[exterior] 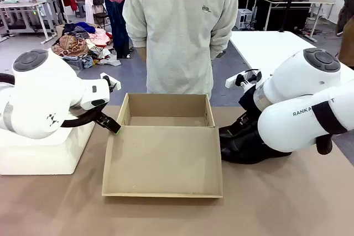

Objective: Pack the shoes into the box.
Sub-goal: Place one shoe of the Shoes into the Shoes Box.

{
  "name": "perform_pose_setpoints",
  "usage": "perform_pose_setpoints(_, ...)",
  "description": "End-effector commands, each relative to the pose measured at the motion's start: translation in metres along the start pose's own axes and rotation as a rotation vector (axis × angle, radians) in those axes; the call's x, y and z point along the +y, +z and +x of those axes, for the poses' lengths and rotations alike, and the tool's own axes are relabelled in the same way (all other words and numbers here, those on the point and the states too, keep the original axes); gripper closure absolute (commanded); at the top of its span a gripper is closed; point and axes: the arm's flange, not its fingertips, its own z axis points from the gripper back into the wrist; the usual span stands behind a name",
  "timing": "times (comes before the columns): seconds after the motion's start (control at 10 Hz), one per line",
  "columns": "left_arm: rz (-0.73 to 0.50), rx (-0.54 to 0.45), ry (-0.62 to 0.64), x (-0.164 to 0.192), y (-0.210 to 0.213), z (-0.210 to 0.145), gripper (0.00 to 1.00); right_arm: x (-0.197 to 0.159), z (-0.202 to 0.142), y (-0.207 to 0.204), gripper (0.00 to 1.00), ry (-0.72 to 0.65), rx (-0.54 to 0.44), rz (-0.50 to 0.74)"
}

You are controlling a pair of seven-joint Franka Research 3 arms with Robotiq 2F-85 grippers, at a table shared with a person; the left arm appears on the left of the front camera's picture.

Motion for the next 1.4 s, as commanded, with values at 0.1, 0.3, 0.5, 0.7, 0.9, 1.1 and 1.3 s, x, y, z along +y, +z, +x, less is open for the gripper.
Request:
perform_pose_setpoints(0.1,0.0,0.0,0.0,0.0,0.0,0.0,0.0,0.0,0.0,0.0,0.0,-0.002,0.0,0.001)
perform_pose_setpoints(0.3,0.0,0.0,0.0,0.0,0.0,0.0,0.0,0.0,0.0,0.0,0.0,-0.002,0.0,0.001)
perform_pose_setpoints(0.5,0.0,0.0,0.0,0.0,0.0,0.0,0.0,0.0,0.0,0.0,0.0,-0.002,0.0,0.001)
perform_pose_setpoints(0.7,0.0,0.0,0.0,0.0,0.0,0.0,0.0,0.0,0.0,0.0,0.0,-0.002,0.0,0.001)
perform_pose_setpoints(0.9,0.0,0.0,0.0,0.0,0.0,0.0,0.0,0.0,0.0,0.0,0.0,-0.002,0.0,0.001)
perform_pose_setpoints(1.1,0.0,0.0,0.0,0.0,0.0,0.0,0.0,0.0,0.0,0.0,0.0,0.0,0.0,0.0)
perform_pose_setpoints(1.3,0.007,-0.021,-0.032,-0.001,0.023,0.017,0.0,-0.008,0.011,0.018,0.0,-0.008,-0.004,0.005)
